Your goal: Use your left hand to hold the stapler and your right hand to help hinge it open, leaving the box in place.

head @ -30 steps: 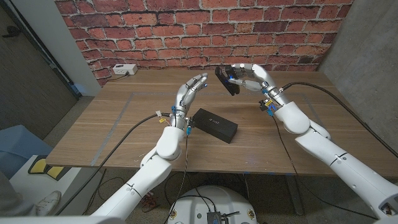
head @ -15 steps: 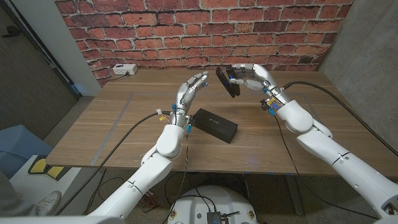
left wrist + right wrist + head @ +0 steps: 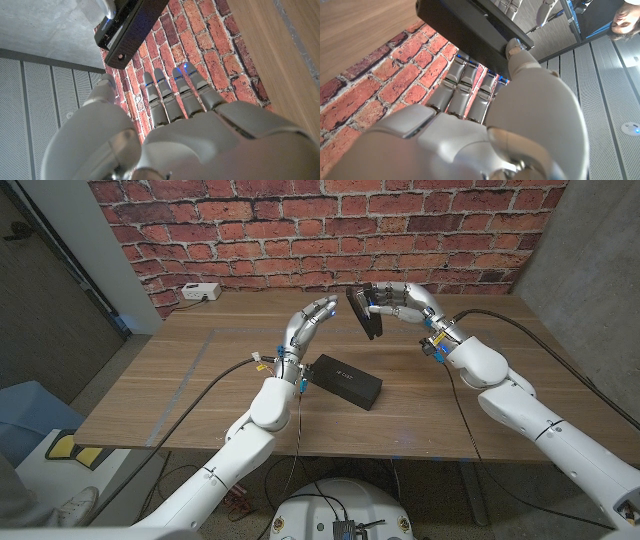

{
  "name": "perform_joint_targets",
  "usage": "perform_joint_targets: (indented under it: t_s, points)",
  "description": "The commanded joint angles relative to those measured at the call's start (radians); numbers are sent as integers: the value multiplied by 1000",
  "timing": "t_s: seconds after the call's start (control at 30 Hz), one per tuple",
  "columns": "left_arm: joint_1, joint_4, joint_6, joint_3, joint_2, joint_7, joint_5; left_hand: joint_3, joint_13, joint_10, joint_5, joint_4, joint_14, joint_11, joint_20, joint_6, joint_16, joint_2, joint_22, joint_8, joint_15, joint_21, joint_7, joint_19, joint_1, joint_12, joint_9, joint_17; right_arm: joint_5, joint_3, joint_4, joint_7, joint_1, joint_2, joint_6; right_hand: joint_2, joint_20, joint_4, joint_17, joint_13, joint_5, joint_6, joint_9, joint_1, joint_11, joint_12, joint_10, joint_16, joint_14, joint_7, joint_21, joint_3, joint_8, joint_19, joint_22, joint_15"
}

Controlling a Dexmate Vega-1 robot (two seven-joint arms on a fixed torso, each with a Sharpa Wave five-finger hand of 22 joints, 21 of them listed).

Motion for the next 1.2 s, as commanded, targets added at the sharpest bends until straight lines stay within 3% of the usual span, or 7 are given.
perform_joint_targets:
  t_s: [0.03, 0.33, 0.73, 1.07, 1.2]
  points:
    - [-20, -14, 21, 10, 29, -55, -28, -6, 4, 11, -1, 4, 2, -2, 5, 19, 1, -2, 2, 8, -143, -5, -1, -7, 3, 5, -1, 3, 120, -13, 2, 110, 16, -7, -32, 43, -122, 28, 70, 271, 1, 28, 3, -28, -27, 63, 35, -2, 100, 17, 15, 37, 3, 10, 6, -209]
    - [-29, -34, 65, 17, 50, -82, -44, -8, 6, 10, -1, 7, -2, -1, 14, 13, -1, -3, 3, 3, -130, -9, 1, -11, -1, 5, -3, 2, 166, -20, -7, 145, 19, -3, -54, 43, -123, 27, 75, 282, -1, 26, 3, -31, -25, 65, 33, -4, 97, 17, 23, 41, 2, 5, 7, -209]
    - [-47, -5, 26, 33, 53, -126, -60, -16, 8, -47, 0, 5, -36, 0, 30, -51, -10, -7, 2, -25, -115, -32, -5, -39, 6, -17, -12, 2, 193, -30, -14, 167, 27, 6, -75, 42, -120, 26, 81, 290, -1, 33, 2, -36, -25, 67, 36, -4, 99, 21, 33, 45, 5, 4, 6, -208]
    - [-25, 1, -4, 28, 37, -105, -66, -35, 9, -41, -4, 13, -35, -1, 31, -42, -4, -25, 2, -20, -115, -40, -5, -46, -16, -13, -15, 5, 230, -29, -2, 186, 28, 9, -97, 41, -120, 24, 85, 292, -1, 33, 2, -38, -27, 64, 36, -4, 100, 21, 41, 49, 4, 0, 6, -209]
    - [-19, 2, -8, 25, 34, -101, -67, -28, 11, -23, 0, 20, -20, 4, 32, -17, 3, -3, 2, -10, -118, -41, 0, -37, -18, -5, -17, 7, 228, -29, 1, 185, 27, 10, -96, 40, -120, 23, 86, 292, -1, 34, 2, -38, -26, 64, 38, -4, 100, 20, 44, 50, 5, 1, 6, -209]
